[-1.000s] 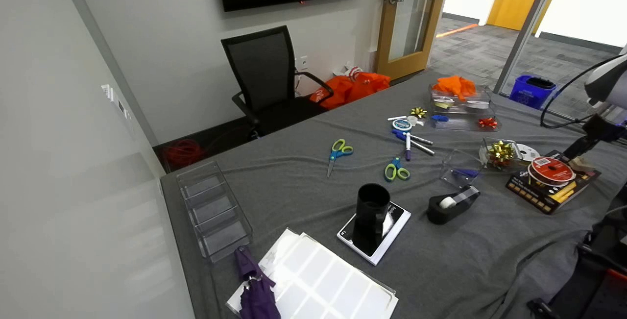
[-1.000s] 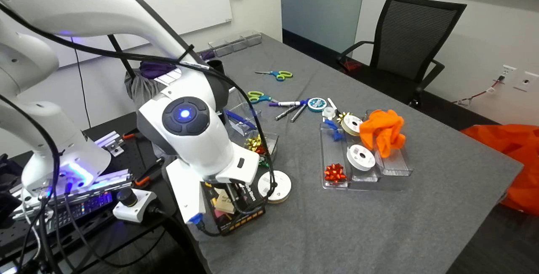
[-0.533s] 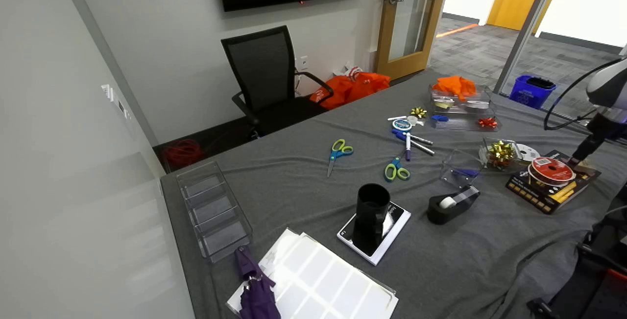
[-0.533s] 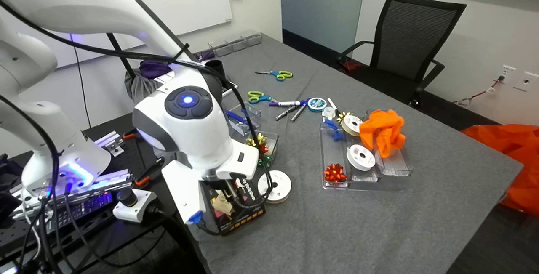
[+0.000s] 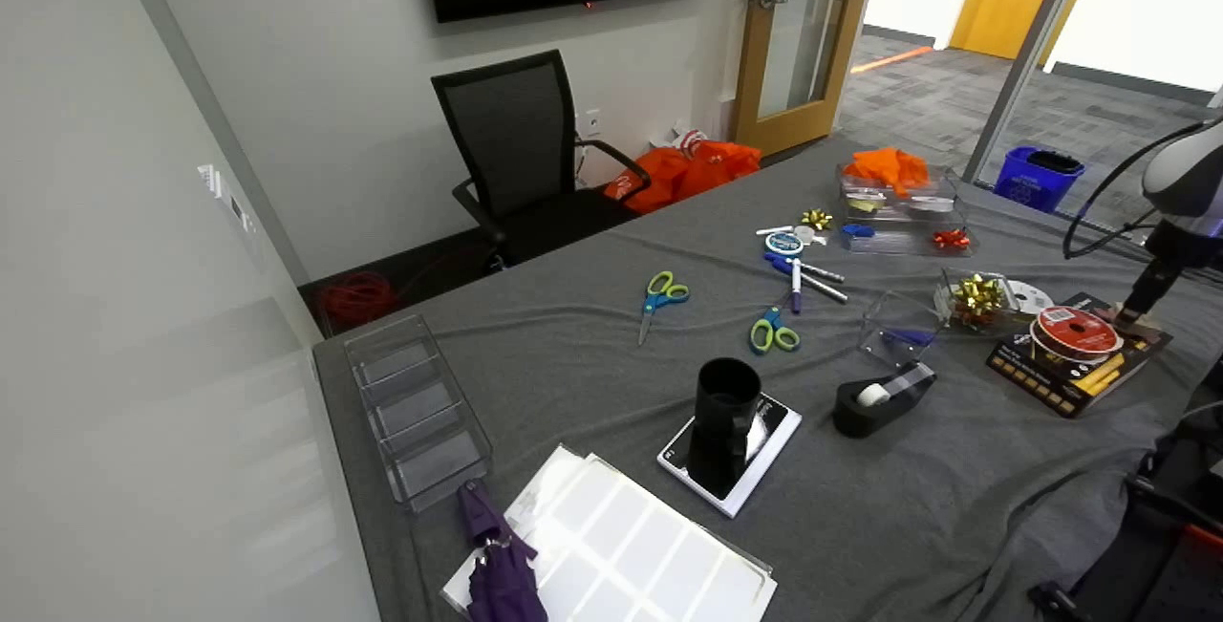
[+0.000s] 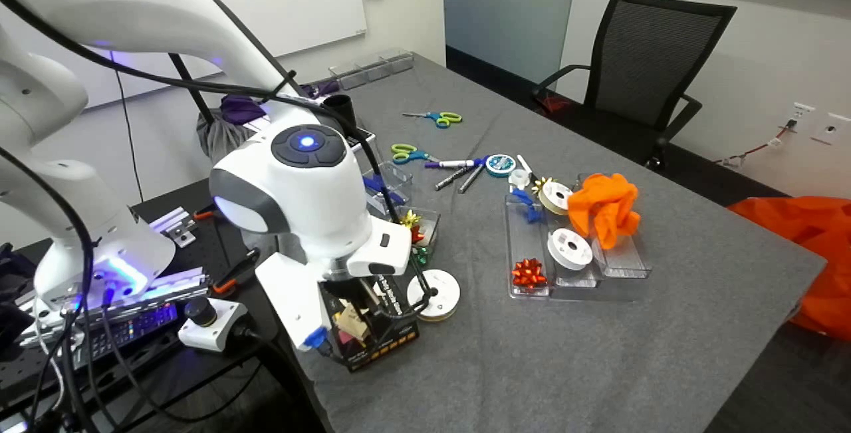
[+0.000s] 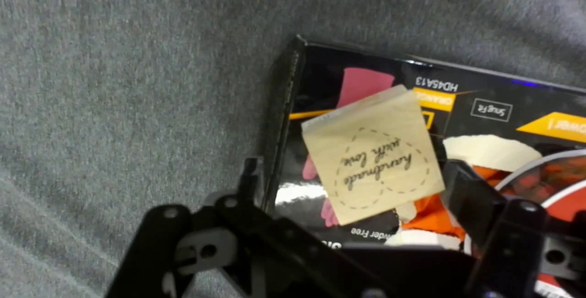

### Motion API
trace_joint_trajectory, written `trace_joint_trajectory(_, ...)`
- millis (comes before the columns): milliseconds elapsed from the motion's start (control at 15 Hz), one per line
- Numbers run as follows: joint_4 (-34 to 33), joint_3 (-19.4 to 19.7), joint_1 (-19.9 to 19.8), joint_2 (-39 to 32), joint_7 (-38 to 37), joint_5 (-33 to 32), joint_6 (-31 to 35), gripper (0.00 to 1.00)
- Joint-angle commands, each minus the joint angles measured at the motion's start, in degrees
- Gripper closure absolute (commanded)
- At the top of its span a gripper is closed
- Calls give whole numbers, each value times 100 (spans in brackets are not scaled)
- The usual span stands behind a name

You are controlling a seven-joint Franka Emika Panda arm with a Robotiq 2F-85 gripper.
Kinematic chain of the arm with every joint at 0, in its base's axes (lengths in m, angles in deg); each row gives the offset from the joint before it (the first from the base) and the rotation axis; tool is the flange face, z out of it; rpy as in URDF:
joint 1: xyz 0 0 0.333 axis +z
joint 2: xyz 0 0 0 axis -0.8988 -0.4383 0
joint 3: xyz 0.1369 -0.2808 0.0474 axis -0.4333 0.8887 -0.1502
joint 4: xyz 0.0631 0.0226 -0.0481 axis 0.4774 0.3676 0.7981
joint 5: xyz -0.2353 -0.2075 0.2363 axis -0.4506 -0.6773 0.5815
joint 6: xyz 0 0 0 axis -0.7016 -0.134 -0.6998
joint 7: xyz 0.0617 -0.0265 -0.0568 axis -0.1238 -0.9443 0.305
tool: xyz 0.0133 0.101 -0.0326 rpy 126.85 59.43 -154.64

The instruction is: Move the object out of the box

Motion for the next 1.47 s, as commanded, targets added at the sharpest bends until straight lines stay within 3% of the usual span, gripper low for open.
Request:
trace_joint_trajectory(0, 127, -80, -169, 166, 361, 105, -18, 0)
trace_joint_trajectory(67, 117, -95, -198, 163, 440, 132, -42, 25)
trace_joint_trajectory(200, 82, -51, -187, 158, 432, 111, -111, 32)
trace_joint_trajectory(533, 52, -37, -190, 156, 400, 91, -132, 69)
trace_joint_trajectory(733, 66, -20, -187, 299, 408, 77, -306, 69)
trace_joint_trajectory(1067, 101, 86, 23, 1111, 232, 164, -1378, 69)
trace_joint_trajectory(1400, 186, 173, 696, 1805, -817, 546, -2067, 69)
